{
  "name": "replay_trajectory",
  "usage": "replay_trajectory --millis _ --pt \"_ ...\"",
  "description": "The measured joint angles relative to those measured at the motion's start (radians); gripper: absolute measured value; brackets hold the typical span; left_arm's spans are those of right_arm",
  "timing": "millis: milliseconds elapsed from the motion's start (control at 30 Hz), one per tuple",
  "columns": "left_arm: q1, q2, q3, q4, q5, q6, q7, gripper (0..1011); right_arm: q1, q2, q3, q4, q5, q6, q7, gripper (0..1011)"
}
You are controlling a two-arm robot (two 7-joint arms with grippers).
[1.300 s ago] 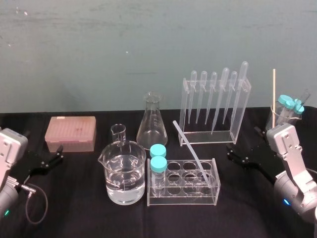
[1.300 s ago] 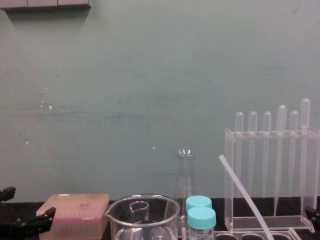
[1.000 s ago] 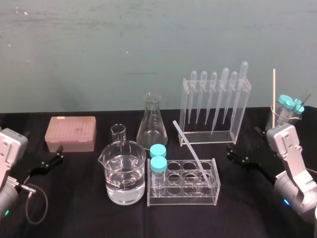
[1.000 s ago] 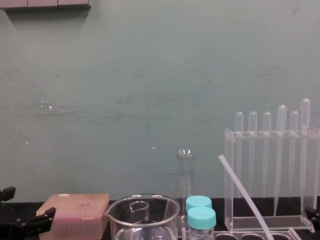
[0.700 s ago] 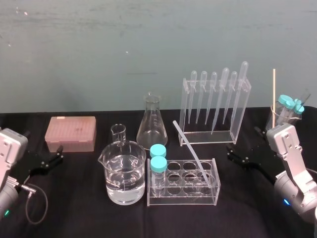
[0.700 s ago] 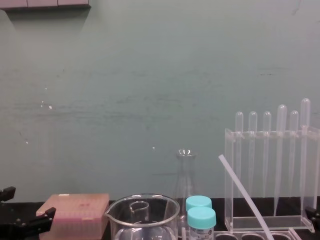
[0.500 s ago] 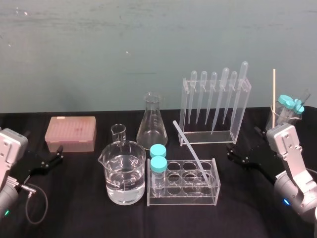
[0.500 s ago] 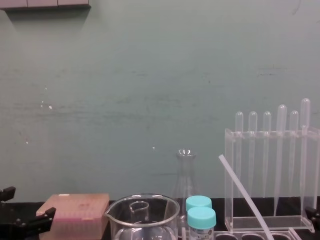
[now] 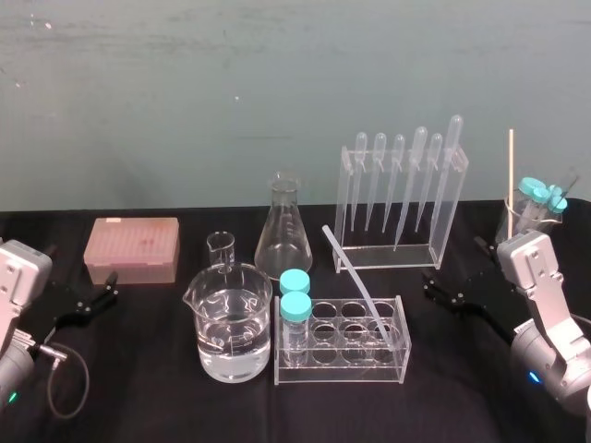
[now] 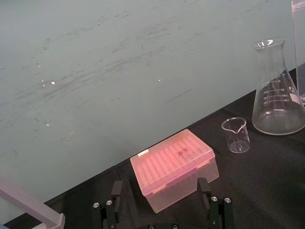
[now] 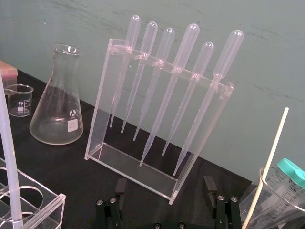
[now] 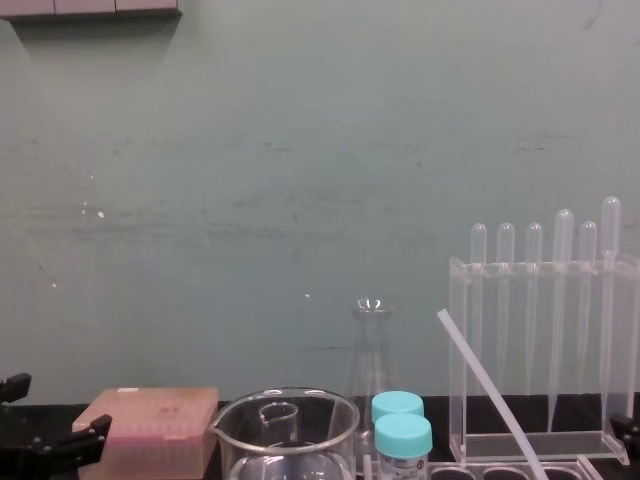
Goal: Pick up the stirring rod with one hand, then place it down.
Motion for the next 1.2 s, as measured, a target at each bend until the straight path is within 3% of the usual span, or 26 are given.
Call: replay_trajectory --millis 1200 --pt "0.0 0.0 0.0 0.0 0.0 0.0 0.0 1000 0.0 0.0 0.0 0.0 0.0 0.0 0.0 1003"
